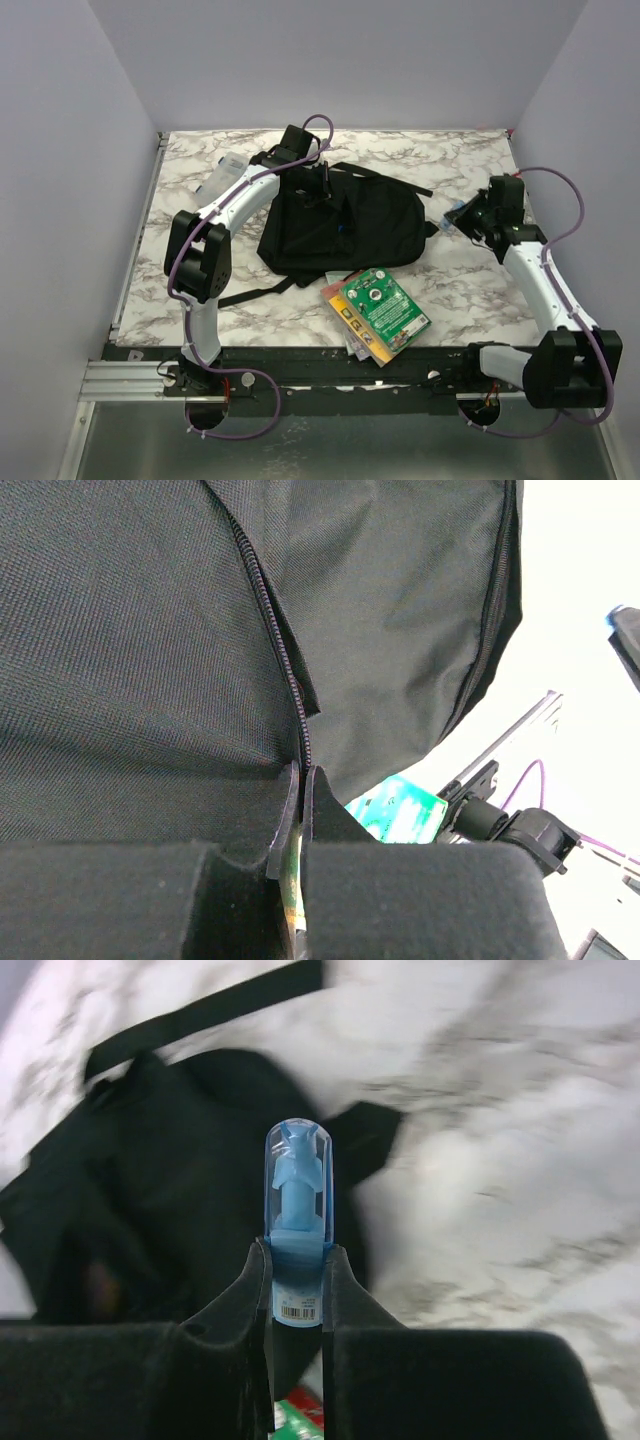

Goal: Pack the student bag
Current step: Place the stationery in the student bag.

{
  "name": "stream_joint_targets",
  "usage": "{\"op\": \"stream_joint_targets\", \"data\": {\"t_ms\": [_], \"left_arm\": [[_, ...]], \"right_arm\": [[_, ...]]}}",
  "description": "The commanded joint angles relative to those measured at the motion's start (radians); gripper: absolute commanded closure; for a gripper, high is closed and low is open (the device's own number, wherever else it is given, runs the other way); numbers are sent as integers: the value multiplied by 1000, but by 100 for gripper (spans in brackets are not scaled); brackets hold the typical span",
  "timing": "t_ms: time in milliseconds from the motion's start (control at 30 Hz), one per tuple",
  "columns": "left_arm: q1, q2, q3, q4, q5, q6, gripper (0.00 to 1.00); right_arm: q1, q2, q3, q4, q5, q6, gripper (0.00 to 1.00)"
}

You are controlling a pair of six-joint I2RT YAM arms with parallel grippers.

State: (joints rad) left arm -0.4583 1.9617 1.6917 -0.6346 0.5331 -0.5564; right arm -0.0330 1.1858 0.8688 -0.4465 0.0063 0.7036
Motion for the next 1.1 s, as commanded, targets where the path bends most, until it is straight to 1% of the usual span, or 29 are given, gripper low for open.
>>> {"op": "stream_joint_targets", "data": {"t_ms": [0, 100, 167, 233, 300, 500, 567, 767, 933, 1067], "left_arm": [[-2, -46, 1, 7, 32, 0, 100], [4, -38, -3, 9, 23, 2, 100], [6, -41, -7, 9, 11, 6, 100], [7, -43, -11, 10, 11, -4, 100], [7, -47, -25, 23, 26, -20, 100], [6, -59, -56, 58, 34, -46, 100], [5, -60, -57, 61, 41, -48, 100], [4, -67, -57, 62, 32, -40, 100], [5, -63, -52, 61, 39, -43, 100], [5, -61, -52, 62, 47, -46, 100]], "right_arm": [[136, 70, 45, 209, -264, -52, 100], [255, 195, 69, 360, -453, 0, 100], [334, 273, 80, 466, -517, 42, 100], [404, 347, 97, 547, -538, 65, 100], [447, 419, 113, 611, -551, 101, 100], [489, 577, 160, 705, -586, 196, 99], [489, 616, 170, 711, -568, 211, 99], [488, 668, 217, 692, -424, 220, 98], [485, 686, 289, 587, -312, 150, 95], [469, 667, 282, 538, -256, 107, 91]]}}
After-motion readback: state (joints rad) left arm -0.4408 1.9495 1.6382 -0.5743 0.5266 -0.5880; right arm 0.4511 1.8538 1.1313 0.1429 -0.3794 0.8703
